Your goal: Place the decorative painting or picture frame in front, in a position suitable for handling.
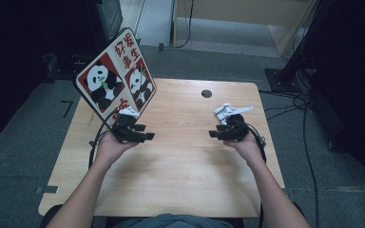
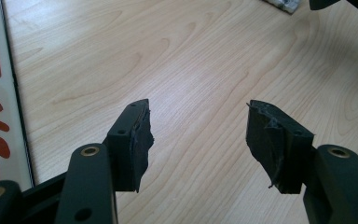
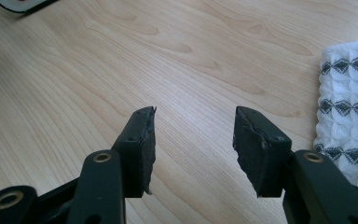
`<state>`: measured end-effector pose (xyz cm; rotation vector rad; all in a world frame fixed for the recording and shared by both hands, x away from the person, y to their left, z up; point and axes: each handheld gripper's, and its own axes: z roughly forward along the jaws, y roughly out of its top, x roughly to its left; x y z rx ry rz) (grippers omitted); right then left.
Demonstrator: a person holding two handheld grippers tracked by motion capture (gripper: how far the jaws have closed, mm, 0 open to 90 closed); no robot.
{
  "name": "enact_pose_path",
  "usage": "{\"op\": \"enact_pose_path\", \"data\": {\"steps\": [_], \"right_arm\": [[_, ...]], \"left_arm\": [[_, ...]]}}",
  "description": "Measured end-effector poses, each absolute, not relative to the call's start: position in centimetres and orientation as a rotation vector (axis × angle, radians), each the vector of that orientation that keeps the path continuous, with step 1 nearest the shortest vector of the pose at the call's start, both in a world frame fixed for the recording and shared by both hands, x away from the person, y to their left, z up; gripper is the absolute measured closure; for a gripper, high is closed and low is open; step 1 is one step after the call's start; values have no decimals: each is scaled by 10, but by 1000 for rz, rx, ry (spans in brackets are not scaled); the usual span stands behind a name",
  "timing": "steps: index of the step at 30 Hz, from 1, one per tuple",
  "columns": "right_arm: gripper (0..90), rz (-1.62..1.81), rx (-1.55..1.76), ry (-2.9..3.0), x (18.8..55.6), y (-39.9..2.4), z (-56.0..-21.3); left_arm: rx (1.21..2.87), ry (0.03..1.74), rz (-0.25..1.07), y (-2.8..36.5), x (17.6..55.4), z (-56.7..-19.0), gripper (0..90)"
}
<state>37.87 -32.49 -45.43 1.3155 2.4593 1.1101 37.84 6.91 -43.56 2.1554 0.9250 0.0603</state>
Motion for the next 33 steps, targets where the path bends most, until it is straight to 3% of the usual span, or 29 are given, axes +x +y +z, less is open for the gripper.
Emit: {"op": "enact_pose_path", "data": {"steps": [33], "right_arm": [[490,1099,1297,2474,383,-322,-454]], "left_arm": [[2116,929,98,92,364,-416,397]]}}
